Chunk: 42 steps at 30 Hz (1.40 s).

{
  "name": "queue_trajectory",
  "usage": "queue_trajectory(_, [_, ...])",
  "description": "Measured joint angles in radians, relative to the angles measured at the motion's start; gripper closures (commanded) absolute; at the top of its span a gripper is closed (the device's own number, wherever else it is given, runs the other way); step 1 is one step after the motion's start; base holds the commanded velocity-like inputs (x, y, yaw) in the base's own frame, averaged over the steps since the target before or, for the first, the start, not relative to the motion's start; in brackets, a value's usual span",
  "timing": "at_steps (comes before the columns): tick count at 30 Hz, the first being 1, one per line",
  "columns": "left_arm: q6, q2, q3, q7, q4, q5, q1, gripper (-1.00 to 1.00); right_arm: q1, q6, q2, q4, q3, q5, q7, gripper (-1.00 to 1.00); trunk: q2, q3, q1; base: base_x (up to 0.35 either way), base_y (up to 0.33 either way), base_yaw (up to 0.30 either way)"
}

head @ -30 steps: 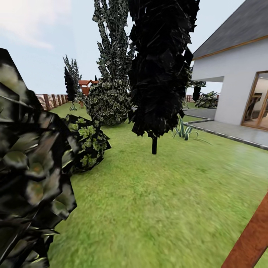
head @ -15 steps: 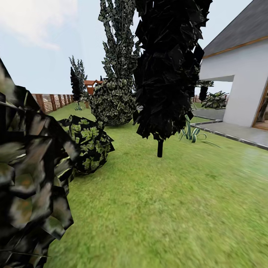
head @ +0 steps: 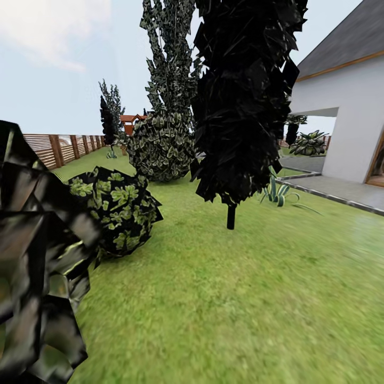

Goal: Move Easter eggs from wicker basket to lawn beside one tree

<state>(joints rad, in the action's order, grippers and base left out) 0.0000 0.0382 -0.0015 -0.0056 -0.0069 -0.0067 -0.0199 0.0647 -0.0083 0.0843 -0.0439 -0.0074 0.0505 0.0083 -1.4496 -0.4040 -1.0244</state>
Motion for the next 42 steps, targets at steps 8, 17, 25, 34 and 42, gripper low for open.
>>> queue_trajectory(8, [0.0, 0.0, 0.0, 0.0, 0.0, 0.001, 0.0, -1.0, 0.0, 0.0, 0.0, 0.0, 0.001, 0.0, 0.0, -1.0, 0.0, 0.0, 0.0, 0.336, 0.0, -0.005])
queue_trajectory(17, [0.0, 0.0, 0.0, 0.0, 0.0, 0.0, 0.0, -1.0, 0.0, 0.0, 0.0, 0.0, 0.003, 0.002, 0.007, -1.0, 0.0, 0.0, 0.0, 0.336, 0.0, -0.237])
queue_trajectory(25, [0.0, 0.0, 0.0, 0.0, 0.0, 0.0, 0.0, -1.0, 0.0, 0.0, 0.0, 0.0, 0.003, 0.003, 0.007, -1.0, 0.0, 0.0, 0.0, 0.336, 0.0, -0.296])
queue_trajectory(34, [0.0, 0.0, 0.0, 0.0, 0.0, 0.0, 0.0, -1.0, 0.0, 0.0, -0.001, 0.0, 0.003, 0.003, 0.007, -1.0, 0.0, 0.0, 0.0, 0.336, 0.0, -0.289])
queue_trajectory(42, [0.0, 0.0, 0.0, 0.0, 0.0, 0.001, 0.0, -1.0, 0.0, 0.001, -0.002, 0.0, 0.001, 0.003, 0.006, -1.0, 0.0, 0.0, 0.0, 0.336, 0.0, -0.06])
